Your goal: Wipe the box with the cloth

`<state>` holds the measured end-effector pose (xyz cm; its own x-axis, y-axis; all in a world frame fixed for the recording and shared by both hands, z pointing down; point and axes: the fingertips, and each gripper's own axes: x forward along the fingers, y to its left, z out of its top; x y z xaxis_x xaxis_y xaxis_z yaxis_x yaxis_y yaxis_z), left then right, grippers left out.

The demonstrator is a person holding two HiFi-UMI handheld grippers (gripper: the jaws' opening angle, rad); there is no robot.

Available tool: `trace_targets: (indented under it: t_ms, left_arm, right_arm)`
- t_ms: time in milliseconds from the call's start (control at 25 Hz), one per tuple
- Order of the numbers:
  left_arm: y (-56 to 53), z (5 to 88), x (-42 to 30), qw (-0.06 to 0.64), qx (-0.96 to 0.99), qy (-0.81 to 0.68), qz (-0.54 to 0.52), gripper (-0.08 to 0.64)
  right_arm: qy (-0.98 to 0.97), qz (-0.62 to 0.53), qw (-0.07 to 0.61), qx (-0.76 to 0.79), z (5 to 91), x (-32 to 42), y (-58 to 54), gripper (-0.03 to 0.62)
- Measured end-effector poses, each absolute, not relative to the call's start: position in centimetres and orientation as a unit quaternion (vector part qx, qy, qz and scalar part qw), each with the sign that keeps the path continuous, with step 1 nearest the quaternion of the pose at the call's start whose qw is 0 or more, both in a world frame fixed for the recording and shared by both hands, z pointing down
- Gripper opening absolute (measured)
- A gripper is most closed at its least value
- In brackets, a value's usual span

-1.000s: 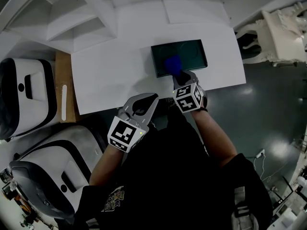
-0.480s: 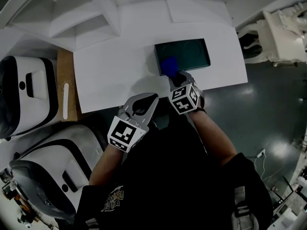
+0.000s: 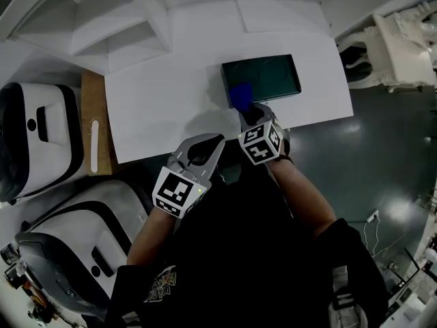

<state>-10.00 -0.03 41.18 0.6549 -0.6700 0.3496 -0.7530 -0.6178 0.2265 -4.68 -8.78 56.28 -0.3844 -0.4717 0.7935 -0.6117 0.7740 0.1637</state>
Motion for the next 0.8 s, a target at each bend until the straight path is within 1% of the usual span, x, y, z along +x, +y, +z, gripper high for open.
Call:
trace_targets:
  t_ms: [800]
  left_arm:
    - [1.9,41.6,-11.2,0.177,0.900,-0.378,0.122,0.002]
  right_arm:
    - [-0.825,0.093,0.432,0.352,56.1,-5.3,-7.0,0.127]
